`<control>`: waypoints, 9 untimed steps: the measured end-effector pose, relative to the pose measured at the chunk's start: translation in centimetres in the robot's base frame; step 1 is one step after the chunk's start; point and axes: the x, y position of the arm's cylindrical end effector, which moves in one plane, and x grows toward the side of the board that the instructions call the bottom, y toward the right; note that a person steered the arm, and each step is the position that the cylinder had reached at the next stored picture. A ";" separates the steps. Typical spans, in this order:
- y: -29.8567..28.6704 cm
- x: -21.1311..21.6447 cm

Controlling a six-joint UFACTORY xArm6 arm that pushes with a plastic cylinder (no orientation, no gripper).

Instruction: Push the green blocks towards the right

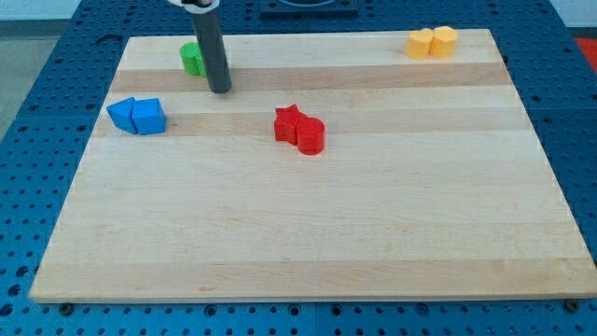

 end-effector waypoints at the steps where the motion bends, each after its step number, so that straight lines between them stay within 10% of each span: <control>1: -3.3 0.0; 4: -11.1 -8.2; 9: 3.0 -5.1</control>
